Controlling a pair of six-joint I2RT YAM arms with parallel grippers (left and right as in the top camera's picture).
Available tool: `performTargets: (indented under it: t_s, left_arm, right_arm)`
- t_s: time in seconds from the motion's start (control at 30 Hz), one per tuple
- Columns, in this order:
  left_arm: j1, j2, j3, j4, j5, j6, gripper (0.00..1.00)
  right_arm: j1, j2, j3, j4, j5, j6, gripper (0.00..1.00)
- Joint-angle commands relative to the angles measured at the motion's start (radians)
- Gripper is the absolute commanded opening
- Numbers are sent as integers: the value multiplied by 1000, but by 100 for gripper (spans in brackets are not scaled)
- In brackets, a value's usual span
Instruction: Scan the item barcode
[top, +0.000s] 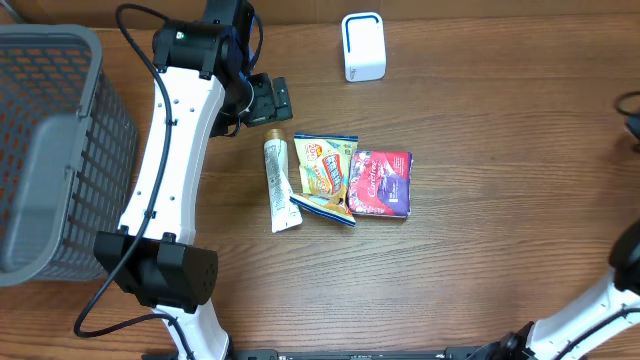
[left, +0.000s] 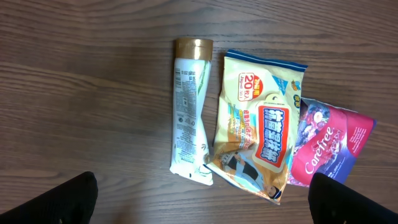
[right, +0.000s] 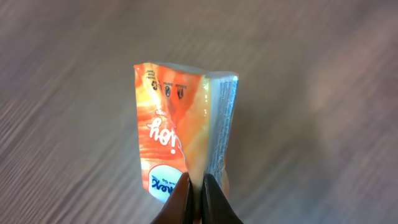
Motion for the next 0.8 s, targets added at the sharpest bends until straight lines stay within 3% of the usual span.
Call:
performTargets:
  t_s: [0.0,0.17,0.23,0.3,0.33,0.4,0.43,0.63,0.77]
  left_arm:
    - [-7,0,1,1,3,-10,100]
    - [-7,0,1,1,3,-10,100]
    - [-7,0,1,1,3,-10,100]
    - [-7,0,1,1,3,-10,100]
    - [-7,0,1,1,3,-10,100]
    - [-7,0,1,1,3,-10,100]
    - [-7,0,1,1,3,-10,100]
    - [-7,0,1,1,3,-10,100]
    - [-7,0,1,1,3,-10,100]
  right_arm:
    - [-50,-13,1,-10,-69,79,4]
    - [-106,-8,-4,-11,-69,79,5]
    - [-116,-8,-4,-10,-68,79,25]
    - [-119,-8,-4,-11,-66,79,75]
    - [-119,-8,-4,-11,-66,79,85]
    - [-119,-8,-4,-18,-66,79,91]
    - [-119,-8,-4,-24,-70,79,100]
    - [-118,-35,-2,-29,-319,78,100]
    - [-114,-77,-2,-29,-731,72,100]
